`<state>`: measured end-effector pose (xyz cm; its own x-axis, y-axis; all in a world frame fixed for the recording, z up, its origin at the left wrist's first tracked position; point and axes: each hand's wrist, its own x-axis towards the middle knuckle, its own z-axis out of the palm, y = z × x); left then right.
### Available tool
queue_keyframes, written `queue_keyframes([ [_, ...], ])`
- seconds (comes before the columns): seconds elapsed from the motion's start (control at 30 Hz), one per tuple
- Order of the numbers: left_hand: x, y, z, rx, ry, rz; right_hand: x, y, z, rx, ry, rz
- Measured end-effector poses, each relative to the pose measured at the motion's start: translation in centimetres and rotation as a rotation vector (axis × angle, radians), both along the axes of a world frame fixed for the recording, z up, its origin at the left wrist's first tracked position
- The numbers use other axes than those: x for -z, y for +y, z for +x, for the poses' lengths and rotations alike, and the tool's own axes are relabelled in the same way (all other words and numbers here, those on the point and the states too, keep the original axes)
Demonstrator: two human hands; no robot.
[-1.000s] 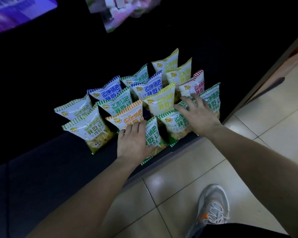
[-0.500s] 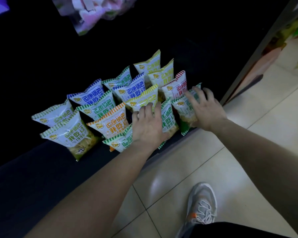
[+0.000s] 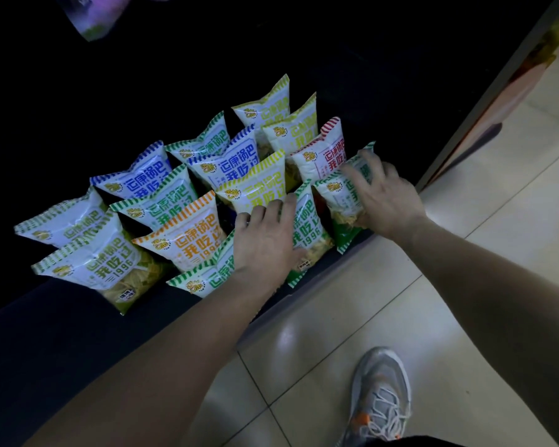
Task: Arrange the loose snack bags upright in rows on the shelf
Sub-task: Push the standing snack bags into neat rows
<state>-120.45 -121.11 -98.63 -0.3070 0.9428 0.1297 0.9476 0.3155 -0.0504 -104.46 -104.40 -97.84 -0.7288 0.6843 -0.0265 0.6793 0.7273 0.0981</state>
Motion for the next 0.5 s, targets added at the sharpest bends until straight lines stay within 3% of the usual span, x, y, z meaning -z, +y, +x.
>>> queue_keyframes([
  [0.27,0.11,-0.23,-0.49,0.023,0.013,-0.004,0.65,0.49,0.37,-0.002,0.071,-0.043],
  [0.5,0.06,0.1,-0.42,0.007,-0.028,-0.012,0.75,0.92,0.76,-0.028,0.156,-0.206],
])
